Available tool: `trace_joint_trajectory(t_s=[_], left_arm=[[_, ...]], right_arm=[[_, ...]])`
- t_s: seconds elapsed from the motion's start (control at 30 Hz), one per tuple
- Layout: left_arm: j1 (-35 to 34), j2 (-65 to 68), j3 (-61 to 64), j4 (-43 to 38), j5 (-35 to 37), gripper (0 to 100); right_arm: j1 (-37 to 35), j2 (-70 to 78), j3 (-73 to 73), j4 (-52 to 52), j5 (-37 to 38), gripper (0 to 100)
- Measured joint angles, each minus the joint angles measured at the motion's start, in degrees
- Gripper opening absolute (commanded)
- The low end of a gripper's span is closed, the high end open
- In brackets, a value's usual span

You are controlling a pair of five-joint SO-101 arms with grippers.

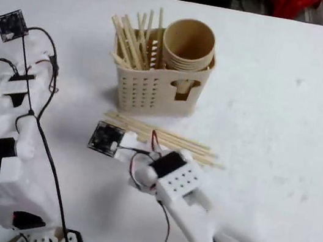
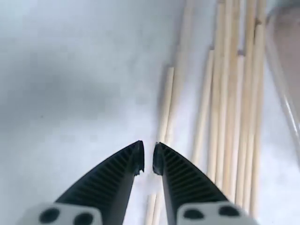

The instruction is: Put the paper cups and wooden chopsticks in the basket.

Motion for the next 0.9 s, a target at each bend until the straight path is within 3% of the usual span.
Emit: trace_joint_trajectory(t_s=[0.9], left_arm=[[0.00, 0.00, 0.00, 0.00, 0.00, 9]], right_arm=[[3.25, 21.71, -8.26, -3.78, 0.62, 1.9]])
